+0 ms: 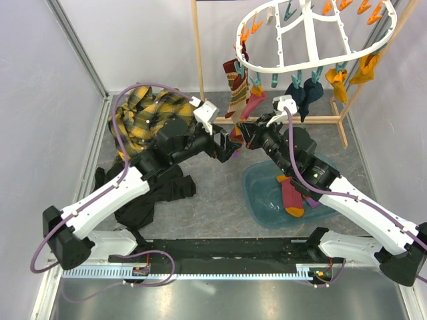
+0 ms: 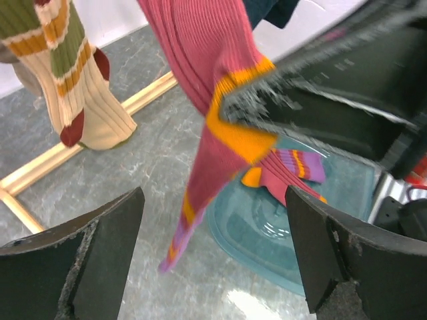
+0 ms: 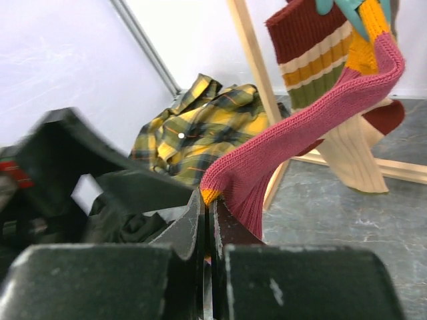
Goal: Remove the socks clipped to the hanger
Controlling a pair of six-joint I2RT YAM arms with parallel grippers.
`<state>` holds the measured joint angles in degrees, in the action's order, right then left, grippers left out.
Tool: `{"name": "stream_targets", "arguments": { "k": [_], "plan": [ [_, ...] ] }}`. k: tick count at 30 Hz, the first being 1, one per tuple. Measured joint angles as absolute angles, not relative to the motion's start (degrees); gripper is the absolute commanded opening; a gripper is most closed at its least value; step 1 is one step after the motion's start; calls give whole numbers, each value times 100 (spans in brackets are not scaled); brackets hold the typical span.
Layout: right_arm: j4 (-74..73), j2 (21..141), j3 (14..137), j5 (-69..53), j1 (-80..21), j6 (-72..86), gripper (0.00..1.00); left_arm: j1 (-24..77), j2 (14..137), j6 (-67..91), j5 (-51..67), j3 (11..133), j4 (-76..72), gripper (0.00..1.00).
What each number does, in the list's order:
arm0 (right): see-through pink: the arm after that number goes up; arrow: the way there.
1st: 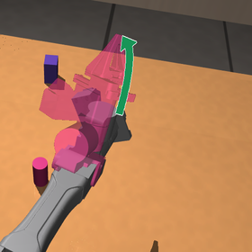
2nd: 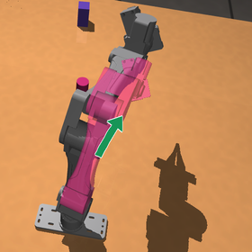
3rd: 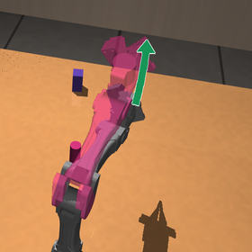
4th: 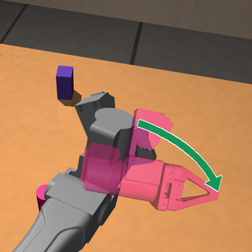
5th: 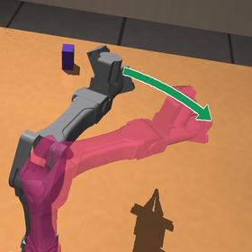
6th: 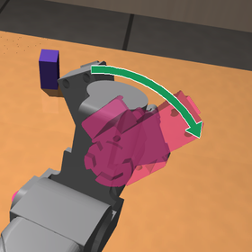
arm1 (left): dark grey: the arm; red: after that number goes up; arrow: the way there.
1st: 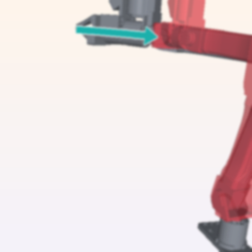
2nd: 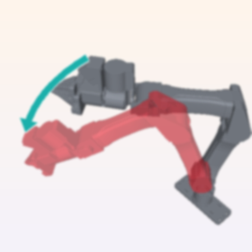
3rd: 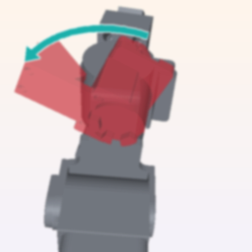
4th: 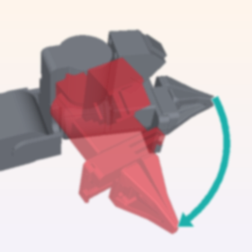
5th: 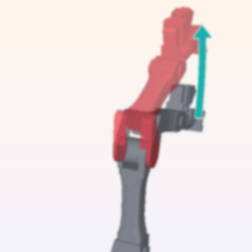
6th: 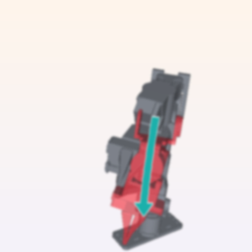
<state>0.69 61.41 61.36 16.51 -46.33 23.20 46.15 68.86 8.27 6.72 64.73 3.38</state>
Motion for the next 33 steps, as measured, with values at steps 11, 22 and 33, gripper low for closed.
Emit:
{"name": "stream_targets", "arguments": {
  "k": [11, 22, 33],
  "plan": [
    [12, 6005, 6038, 1306, -4613, 2421, 43, 4626, 7470, 602, 902, 6523, 237, 2],
    [-897, 6090, 7183, 1929, -4545, 1811, 63, 4626, 6886, 1111, 2008, 6388, 172, 2],
    [-1798, 7290, 9494, 1942, -3940, 1577, 68, 4619, 6890, 1406, 2644, 6388, 311, 2]
  ]
}}
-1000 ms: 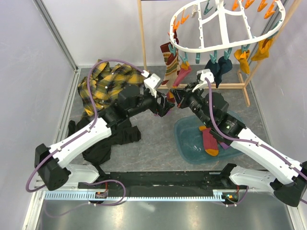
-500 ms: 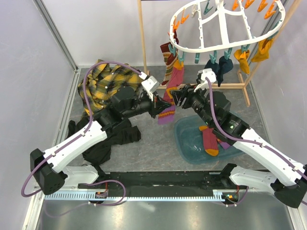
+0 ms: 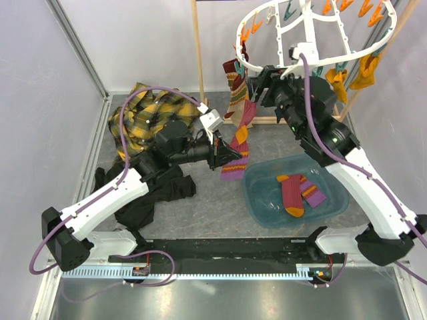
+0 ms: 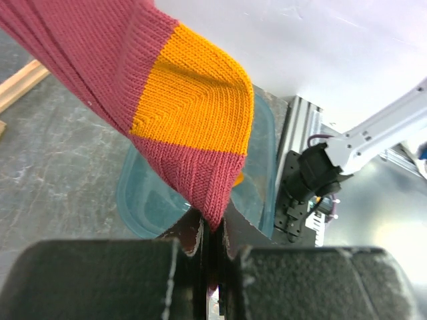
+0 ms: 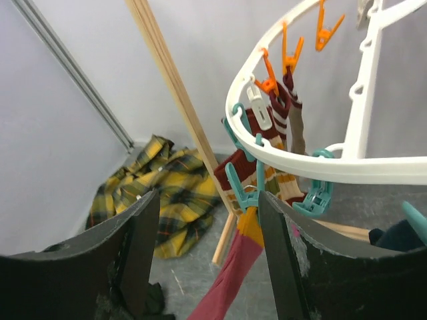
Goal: Remove the socks clipped to the hanger
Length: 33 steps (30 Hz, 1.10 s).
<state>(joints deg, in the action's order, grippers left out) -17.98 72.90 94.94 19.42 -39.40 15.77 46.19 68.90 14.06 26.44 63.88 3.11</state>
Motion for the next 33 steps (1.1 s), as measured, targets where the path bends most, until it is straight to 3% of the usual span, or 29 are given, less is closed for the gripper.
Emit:
{"name": "stream_targets", "arguments": {
  "k": [14, 18, 20, 24, 28, 30, 33],
  "plan": [
    [-2445, 8215, 10068, 2383, -3769, 1288, 66, 4606, 6893, 1470, 2891, 6388, 336, 2],
    [-2462, 8383, 10226, 2543, -3765, 1175, 60, 4604, 6901, 1470, 2893, 6388, 331, 2],
    [-2480, 8468, 10318, 2571, -3765, 1146, 51, 4604, 6908, 1470, 2893, 6388, 331, 2],
    [-2488, 8652, 10488, 2609, -3767, 1037, 15, 4604, 6969, 1470, 2893, 6388, 329, 2],
    [-2453, 8718, 10506, 2753, -3747, 1024, 5, 4602, 6993, 1470, 2891, 6388, 333, 2],
    [-2445, 8715, 10506, 2786, -3741, 1022, 5, 4602, 6993, 1470, 2884, 6388, 331, 2],
    [-2423, 8694, 10484, 2786, -3741, 1022, 21, 4602, 6993, 1481, 2864, 6388, 336, 2]
  ]
}}
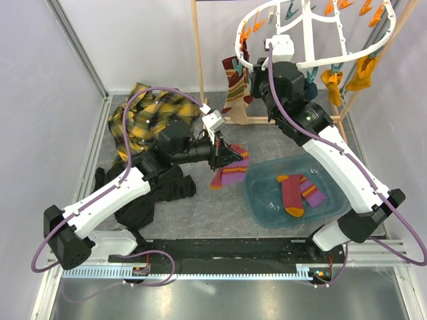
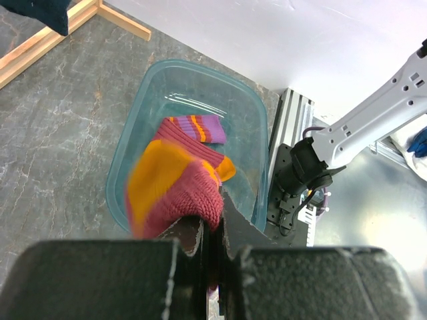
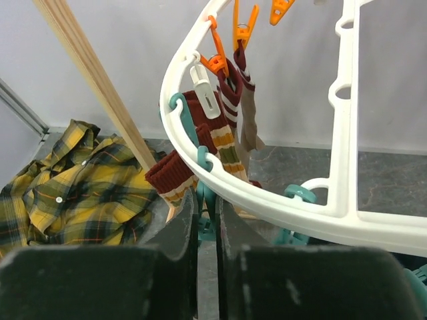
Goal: Remove the socks clipped to the hanger
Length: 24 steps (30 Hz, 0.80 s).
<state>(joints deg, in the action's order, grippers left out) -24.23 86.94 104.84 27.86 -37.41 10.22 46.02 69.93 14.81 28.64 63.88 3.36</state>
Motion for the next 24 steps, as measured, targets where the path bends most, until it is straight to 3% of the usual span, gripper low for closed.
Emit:
{"name": "stream_targets", "arguments": {
  "k": [1, 4, 9, 16, 24],
  "plan": [
    [-2412, 8674, 10464, 2766, -3743, 1026, 36, 4602, 6993, 1505, 2862, 6388, 333, 2],
    [-2362, 8501, 10248, 2606, -3739, 1087, 56, 4602, 6993, 1608, 2862, 6388, 333, 2],
    [-2366, 7811, 9400, 2117, -3743, 1090, 78, 4604, 7004, 1824, 2867, 6388, 331, 2],
    [-2493, 6333, 8211, 1634, -3745, 1118, 98, 4768, 7111, 2078, 2827, 6399, 248, 2],
    [-2510, 4829, 7983, 1518, -3743, 1245, 98, 5426, 7734, 2235, 2355, 6619, 130, 2]
  ]
}}
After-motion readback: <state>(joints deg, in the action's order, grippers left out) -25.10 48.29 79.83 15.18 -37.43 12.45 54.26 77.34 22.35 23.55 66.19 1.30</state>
